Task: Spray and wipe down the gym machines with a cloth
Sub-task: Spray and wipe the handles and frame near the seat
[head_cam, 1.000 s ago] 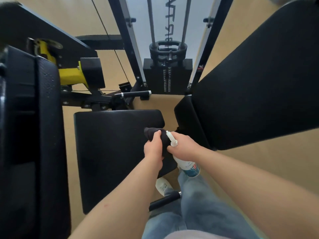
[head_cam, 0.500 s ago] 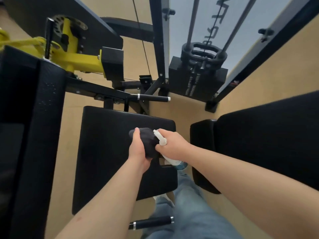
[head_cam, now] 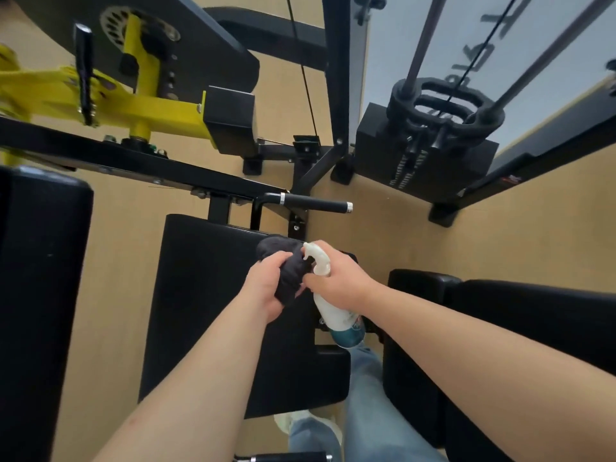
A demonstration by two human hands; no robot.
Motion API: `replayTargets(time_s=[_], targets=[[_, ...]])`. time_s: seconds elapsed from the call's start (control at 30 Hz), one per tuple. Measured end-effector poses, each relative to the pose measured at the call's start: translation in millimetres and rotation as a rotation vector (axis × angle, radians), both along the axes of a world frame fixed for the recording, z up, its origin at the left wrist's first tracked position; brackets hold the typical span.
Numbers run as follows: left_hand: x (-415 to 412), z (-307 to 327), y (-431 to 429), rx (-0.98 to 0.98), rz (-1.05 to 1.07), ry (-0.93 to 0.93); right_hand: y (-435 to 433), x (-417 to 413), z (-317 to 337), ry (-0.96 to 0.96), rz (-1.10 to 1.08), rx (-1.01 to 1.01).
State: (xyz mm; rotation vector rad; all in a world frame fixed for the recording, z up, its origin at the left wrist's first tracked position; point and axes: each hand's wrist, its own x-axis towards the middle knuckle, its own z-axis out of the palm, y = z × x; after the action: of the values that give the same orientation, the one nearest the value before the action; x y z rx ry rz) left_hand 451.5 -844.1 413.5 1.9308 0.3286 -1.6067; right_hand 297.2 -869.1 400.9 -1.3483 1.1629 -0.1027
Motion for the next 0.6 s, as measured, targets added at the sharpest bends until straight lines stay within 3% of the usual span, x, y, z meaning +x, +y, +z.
replayTargets(time_s=[0.1,0.23,0.6], targets=[[4,-16,-11,0.028,-0.067,-0.204,-23,5,-18,0.056,-0.041,0.054],[10,-33,-25,0.028,-0.058,-0.328,-53,23,-42,0.123,-0.046,0.067],[30,-71,-54,-0.025,-0.158,-0.425,-95,60,-89,0.258,-0.075,0.039]])
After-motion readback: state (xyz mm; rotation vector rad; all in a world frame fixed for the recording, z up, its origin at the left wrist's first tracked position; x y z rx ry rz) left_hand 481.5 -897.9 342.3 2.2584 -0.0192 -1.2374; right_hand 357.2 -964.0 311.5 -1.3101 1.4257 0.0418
